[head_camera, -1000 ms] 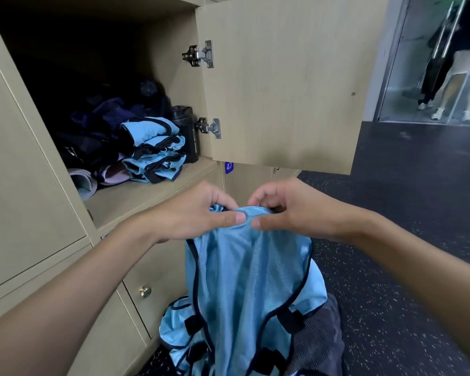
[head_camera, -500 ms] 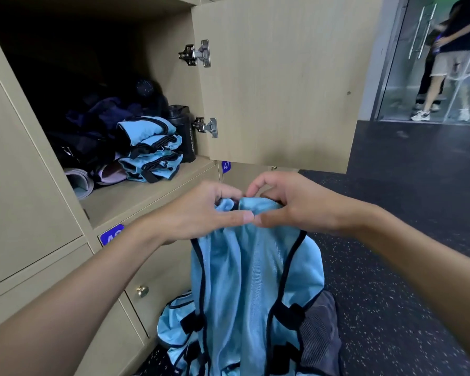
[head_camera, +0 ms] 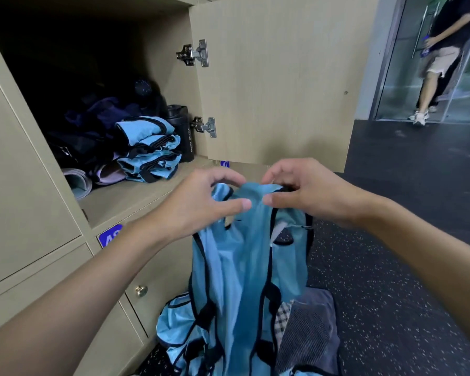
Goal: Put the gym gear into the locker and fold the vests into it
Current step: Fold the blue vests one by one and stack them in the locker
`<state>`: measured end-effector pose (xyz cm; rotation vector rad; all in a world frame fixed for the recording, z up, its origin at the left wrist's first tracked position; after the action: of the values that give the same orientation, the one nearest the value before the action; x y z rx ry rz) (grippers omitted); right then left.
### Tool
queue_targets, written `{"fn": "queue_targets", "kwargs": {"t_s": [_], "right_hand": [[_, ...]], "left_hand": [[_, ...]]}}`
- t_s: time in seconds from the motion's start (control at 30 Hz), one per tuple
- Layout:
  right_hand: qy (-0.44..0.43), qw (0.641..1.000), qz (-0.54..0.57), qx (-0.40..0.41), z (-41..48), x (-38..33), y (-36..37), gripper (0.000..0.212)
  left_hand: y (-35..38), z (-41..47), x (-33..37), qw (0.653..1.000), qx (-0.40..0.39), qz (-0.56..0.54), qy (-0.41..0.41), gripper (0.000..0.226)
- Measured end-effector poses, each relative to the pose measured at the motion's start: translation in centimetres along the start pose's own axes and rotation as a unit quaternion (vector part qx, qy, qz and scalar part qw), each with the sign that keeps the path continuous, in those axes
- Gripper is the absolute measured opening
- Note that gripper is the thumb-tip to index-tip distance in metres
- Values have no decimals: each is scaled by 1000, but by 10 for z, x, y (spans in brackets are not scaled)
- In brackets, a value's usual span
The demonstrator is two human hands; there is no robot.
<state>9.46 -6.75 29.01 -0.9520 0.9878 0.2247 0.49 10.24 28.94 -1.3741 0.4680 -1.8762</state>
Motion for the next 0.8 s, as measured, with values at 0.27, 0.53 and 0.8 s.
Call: {"fn": "queue_targets", "kwargs": {"t_s": [0.27, 0.53, 0.8], "right_hand": [[-16, 999, 30, 10, 2, -4, 7, 21], [2, 999, 34, 8, 1, -3, 8, 8], [-44, 990, 9, 132, 3, -13, 0, 13]], "left_hand": [[18, -3, 15, 998, 7, -53, 19, 15], [5, 2, 9, 993, 102, -39, 36, 19], [12, 1, 14, 993, 35, -112, 19, 40]]}}
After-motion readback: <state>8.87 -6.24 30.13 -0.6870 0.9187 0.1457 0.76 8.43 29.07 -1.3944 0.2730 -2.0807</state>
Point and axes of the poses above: each hand's wrist, its own z-axis towards the middle knuckle, its own y-axis out of the palm, x = y × z, the point moved 4 cm from there along z, towards the middle knuckle, and after that the axes turned 5 degrees about -z, right-handed, at the moved point
